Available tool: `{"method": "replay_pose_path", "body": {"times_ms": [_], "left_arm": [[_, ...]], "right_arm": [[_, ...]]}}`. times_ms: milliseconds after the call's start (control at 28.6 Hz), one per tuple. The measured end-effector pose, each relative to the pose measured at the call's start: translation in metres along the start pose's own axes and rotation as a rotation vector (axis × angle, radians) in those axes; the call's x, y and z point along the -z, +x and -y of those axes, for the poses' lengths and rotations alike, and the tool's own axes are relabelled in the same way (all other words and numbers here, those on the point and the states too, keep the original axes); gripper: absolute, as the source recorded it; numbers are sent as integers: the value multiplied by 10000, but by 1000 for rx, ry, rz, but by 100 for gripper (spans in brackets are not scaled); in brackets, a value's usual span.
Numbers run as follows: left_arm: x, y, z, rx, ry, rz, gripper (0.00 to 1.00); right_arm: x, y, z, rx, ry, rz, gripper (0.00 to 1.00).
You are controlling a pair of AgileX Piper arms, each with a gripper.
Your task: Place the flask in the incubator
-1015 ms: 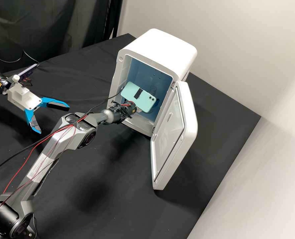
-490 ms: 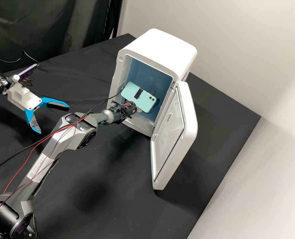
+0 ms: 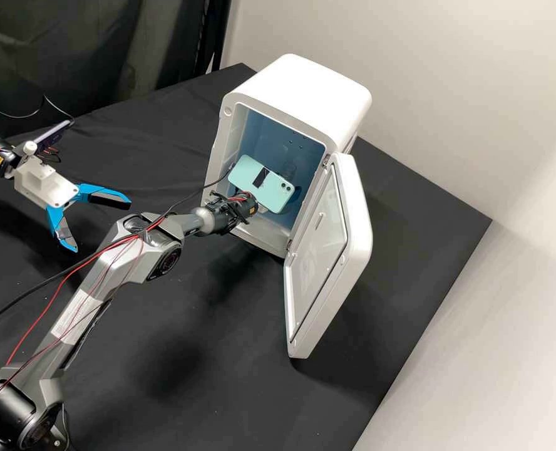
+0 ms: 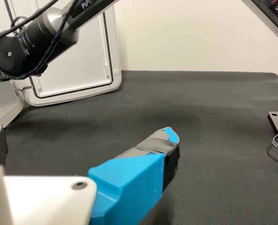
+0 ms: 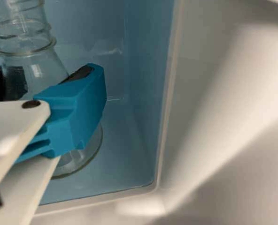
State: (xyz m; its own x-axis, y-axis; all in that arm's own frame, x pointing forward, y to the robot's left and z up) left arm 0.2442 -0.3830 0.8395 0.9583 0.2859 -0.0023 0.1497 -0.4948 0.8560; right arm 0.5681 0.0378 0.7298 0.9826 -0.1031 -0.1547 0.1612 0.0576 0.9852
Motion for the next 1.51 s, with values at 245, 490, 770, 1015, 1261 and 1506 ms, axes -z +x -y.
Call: {"method": "replay_pose_path", "body": {"times_ms": [245, 490, 770, 1015, 1261, 1506], "left_arm": [[0, 0, 0, 0, 0, 0, 100], [0, 0, 0, 0, 0, 0, 100], [0, 0, 0, 0, 0, 0, 100], [0, 0, 0, 0, 0, 0, 100], [0, 0, 0, 0, 0, 0, 100], [0, 0, 0, 0, 0, 0, 100]], "right_arm": [[1, 0, 0, 0, -2, -1, 100], [-8, 0, 2, 2, -1, 9, 100], [-39, 7, 70, 52, -26, 21, 100], [-56, 12, 90, 62, -10, 15, 100], [-106, -1, 135, 79, 13, 25, 100], [-200, 0, 94, 79, 52, 40, 100]]}}
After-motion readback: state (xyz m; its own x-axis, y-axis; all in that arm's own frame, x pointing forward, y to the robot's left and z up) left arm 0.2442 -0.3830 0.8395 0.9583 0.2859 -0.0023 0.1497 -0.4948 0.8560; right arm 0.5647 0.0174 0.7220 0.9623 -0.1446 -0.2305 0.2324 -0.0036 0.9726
